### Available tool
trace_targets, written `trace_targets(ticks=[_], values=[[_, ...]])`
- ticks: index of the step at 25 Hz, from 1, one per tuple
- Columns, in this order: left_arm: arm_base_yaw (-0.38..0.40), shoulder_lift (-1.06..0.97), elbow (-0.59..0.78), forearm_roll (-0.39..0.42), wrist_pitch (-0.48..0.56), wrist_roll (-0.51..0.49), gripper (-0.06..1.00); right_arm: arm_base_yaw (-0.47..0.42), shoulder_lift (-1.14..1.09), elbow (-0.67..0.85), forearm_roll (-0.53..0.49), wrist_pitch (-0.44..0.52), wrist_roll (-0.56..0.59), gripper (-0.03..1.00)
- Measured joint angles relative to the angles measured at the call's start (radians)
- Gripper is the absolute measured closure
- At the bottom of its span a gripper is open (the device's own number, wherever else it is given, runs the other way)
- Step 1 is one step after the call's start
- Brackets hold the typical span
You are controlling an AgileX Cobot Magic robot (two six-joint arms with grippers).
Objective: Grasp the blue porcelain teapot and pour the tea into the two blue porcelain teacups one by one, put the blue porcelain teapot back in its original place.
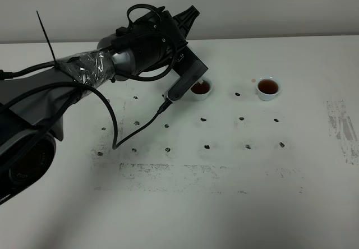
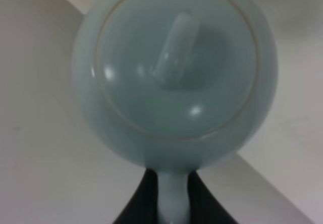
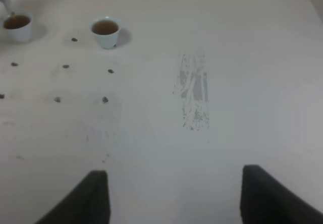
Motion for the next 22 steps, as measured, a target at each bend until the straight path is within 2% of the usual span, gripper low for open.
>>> trace_targets(ticks=[6, 14, 17, 22], values=[[0.000, 0.000, 0.000, -0.040, 0.088, -0.023, 0.91, 0.000, 0.000, 0.000, 0.000, 0.000, 0.000, 0.39], [0.000, 0.000, 0.000, -0.041, 0.110, -0.216, 0.91, 0.000, 0.000, 0.000, 0.000, 0.000, 0.000, 0.39], [0.000, 0.000, 0.000, -0.042, 0.113, -0.315, 0.91, 0.000, 0.000, 0.000, 0.000, 0.000, 0.000, 0.39], [0.000, -0.020, 0.000, -0.094, 0.162, -0.561, 0.91, 0.000, 0.000, 0.000, 0.000, 0.000, 0.000, 0.39]])
